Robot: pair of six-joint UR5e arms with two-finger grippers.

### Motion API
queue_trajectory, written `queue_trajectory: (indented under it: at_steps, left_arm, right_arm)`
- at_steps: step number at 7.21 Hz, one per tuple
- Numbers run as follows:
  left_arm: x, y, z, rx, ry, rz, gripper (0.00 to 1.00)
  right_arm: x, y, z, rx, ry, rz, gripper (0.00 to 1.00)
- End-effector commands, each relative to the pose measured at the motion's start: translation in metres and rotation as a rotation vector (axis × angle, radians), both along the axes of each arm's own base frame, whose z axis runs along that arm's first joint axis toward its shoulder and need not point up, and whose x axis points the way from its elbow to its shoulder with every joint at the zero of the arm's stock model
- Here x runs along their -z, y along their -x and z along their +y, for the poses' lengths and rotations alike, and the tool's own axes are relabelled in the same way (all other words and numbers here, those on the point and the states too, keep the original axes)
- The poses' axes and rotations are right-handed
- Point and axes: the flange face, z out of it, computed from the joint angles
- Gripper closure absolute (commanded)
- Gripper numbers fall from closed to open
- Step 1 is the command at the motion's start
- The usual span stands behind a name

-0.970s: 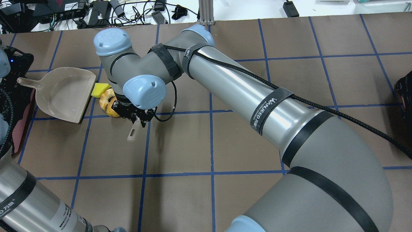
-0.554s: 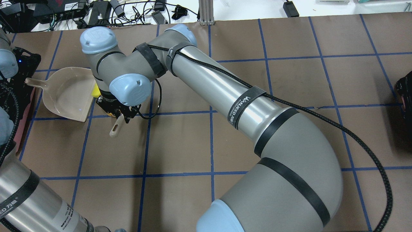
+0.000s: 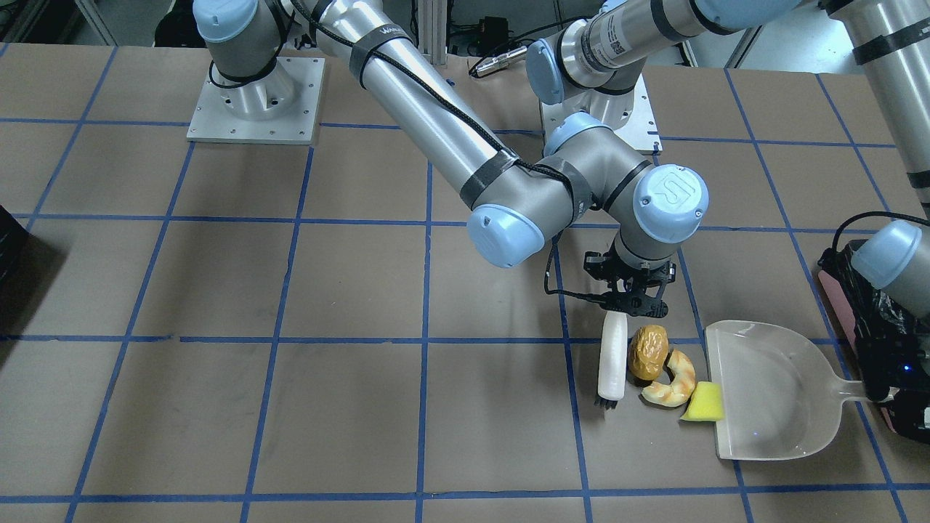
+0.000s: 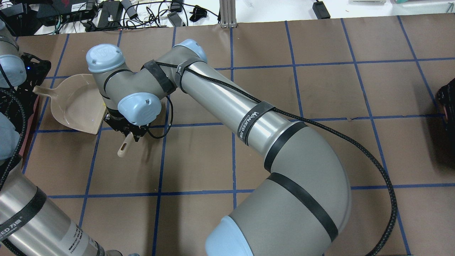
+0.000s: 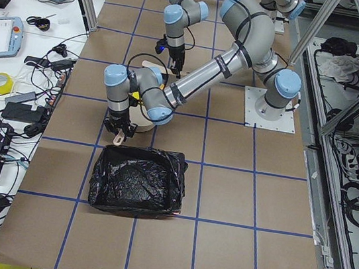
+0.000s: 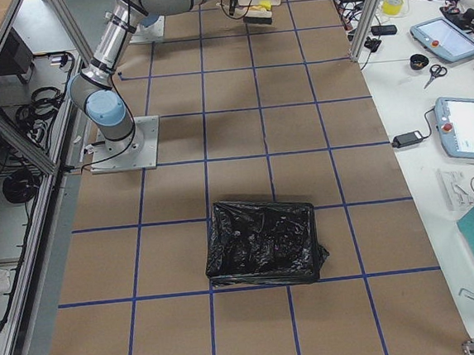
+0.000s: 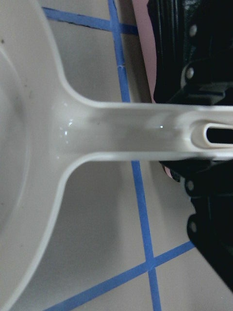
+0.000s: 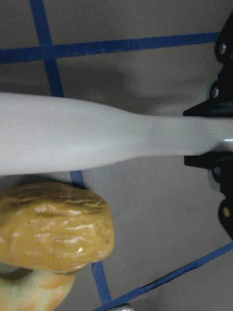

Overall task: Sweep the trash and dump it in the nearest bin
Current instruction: 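Sweep the sponge, bread and potato into the dustpan with the right gripper's brush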

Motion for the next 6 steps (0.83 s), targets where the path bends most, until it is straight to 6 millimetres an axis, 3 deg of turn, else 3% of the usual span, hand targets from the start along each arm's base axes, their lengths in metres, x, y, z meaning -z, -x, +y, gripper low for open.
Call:
queue_trajectory:
  at_steps: [1,3,5,6]
  left_arm:
    - [0.001,0.000,0.000,0.000,-0.001,0.000,1.00]
    - [0.003,0.000,0.000,-0.003,-0.003,0.000,1.00]
    - [0.005,0.000,-0.001,0.000,-0.006,0.001,1.00]
    - [0.005,0.000,-0.001,0.000,-0.006,0.001,1.00]
  right_arm:
    - [0.010,-0.011,0.004,0.009,0.014,-0.019,1.00]
    - [0.004,-0.027,0.002,0.016,0.028,-0.087,1.00]
    - [0.029,-0.047,-0.005,0.011,0.034,-0.094,1.00]
    - [0.030,-0.053,-0.008,0.021,0.038,-0.105,1.00]
